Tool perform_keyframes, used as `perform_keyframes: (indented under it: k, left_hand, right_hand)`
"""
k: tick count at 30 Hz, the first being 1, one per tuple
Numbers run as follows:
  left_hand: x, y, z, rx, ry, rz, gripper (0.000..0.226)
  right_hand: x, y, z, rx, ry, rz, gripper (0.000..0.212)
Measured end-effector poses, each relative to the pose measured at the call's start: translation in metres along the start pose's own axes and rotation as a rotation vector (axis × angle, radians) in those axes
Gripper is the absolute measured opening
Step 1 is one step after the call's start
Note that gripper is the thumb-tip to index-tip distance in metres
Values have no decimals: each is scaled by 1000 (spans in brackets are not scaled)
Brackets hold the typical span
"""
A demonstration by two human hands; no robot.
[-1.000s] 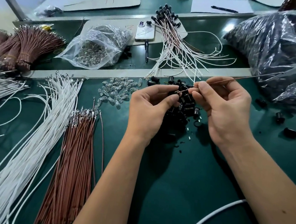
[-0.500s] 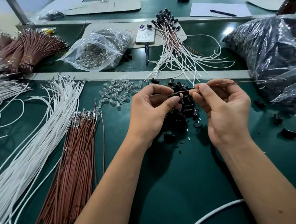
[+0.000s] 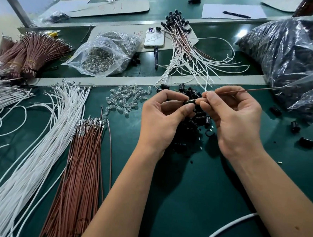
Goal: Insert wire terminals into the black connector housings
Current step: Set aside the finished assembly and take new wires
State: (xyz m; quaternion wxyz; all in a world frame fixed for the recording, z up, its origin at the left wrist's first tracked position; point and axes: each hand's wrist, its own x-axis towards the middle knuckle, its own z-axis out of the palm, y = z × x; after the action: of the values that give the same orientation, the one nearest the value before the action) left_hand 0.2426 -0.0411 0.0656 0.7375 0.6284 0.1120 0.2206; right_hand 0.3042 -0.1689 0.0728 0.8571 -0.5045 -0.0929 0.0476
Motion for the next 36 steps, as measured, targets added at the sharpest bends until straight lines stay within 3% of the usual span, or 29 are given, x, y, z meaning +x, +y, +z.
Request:
perform_keyframes:
  k: [8, 15, 17, 20, 24, 28, 32, 34, 36]
  left_hand:
    - [-2, 1, 4, 60, 23, 49, 20]
    - [-3, -1, 7, 312, 12, 90, 20]
    - [-3, 1, 6, 305, 29, 95, 22]
    - [-2, 5, 4, 118, 112, 35, 26]
    - [0, 11, 3, -216, 175, -61, 31]
    - [-1, 17, 2, -413, 99, -197, 25]
    - [0, 22, 1, -459, 90, -219, 24]
    - [2, 27, -7, -510, 140, -214, 22]
    - [5, 31, -17, -599, 188, -215, 21]
  right_hand:
    - [-2, 4, -1, -176, -31, 18, 17]
    - [-4, 1, 1, -230, -187, 133, 9]
    - [-5, 0, 1, -268, -211, 139, 16]
    - [-4, -2, 0, -334, -234, 78, 18]
    - [-9, -2, 2, -650, -322, -87, 18]
    - [-12, -4, 6, -647, -349, -139, 7]
    - [-13, -8, 6, -670, -400, -153, 11]
    - [-11, -15, 4, -762, -560, -110, 15]
    - [-10, -24, 2, -859, -822, -20, 15]
